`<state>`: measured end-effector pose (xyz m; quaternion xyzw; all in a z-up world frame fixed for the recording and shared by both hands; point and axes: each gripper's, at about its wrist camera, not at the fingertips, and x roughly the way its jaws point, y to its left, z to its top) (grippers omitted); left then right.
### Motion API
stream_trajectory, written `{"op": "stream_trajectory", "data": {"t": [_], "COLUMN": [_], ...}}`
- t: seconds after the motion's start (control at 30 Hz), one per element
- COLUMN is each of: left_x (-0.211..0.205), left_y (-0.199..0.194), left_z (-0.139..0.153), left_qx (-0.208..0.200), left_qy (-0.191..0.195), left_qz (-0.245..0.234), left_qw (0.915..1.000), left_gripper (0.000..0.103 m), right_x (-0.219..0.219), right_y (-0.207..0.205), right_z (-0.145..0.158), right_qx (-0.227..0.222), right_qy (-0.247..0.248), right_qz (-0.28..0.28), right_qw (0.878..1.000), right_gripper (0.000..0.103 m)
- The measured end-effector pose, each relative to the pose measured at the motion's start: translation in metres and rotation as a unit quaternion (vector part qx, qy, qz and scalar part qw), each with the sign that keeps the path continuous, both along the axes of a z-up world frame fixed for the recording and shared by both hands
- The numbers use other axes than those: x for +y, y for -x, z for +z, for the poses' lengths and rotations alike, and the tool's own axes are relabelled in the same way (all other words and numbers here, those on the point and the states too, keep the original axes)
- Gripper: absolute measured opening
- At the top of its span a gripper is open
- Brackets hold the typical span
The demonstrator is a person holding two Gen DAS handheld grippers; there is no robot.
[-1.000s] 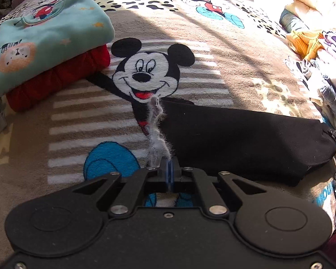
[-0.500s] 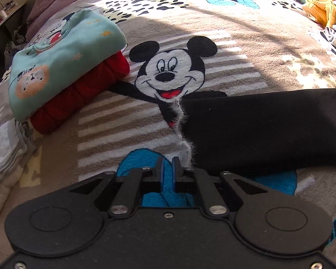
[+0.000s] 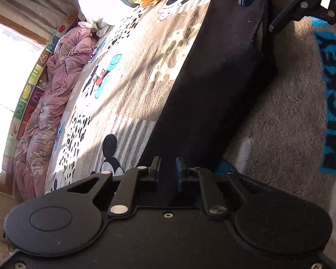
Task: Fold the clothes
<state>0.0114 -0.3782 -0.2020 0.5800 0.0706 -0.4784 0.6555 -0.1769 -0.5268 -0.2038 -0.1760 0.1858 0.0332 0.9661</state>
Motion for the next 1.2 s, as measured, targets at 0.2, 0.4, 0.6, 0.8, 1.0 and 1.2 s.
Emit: {"op": "stream_trajectory", "data": {"t": [0.2, 0.4, 0.6, 0.8, 1.0, 1.2], "left_x": [0.005, 0.010, 0.010, 0.008, 0.017, 0.022], "left_y": [-0.001, -0.002, 0.004, 0.009, 0.006, 0.002], "left_z": [-0.014, -0.013, -0.024, -0.030, -0.021, -0.018], "left_qx": [-0.011, -0.004, -0.028, -0.068, -0.042, -0.015], "left_qy": [-0.022, -0.026, -0.036, -0.060, -0.044, -0.065], "left_qz": [-0.029, -0.034, -0.039, -0.048, -0.032, -0.012], "left_qw": [0.9993, 0.9991, 0.9982, 0.9947, 0.9976, 0.9977], "left_gripper": [0.011, 0.011, 0.011, 0.004, 0.004, 0.036], "right_x": [0.030, 0.036, 0.033, 0.025, 0.018, 0.026], "right_y": [-0.026, -0.037, -0.037, -0.038, -0.029, -0.029], "right_z": [-0.012, -0.022, -0.025, -0.020, -0.015, -0.022], "right_qx": [0.029, 0.047, 0.046, 0.041, 0.039, 0.059], "right_qy": [0.053, 0.055, 0.041, 0.006, -0.023, -0.010], "right_qz": [0.013, 0.019, 0.012, 0.009, 0.028, 0.034], "right_qw": [0.998, 0.997, 0.998, 0.999, 0.999, 0.998], "right_gripper": [0.040, 0.027, 0.017, 0.012, 0.012, 0.024]}}
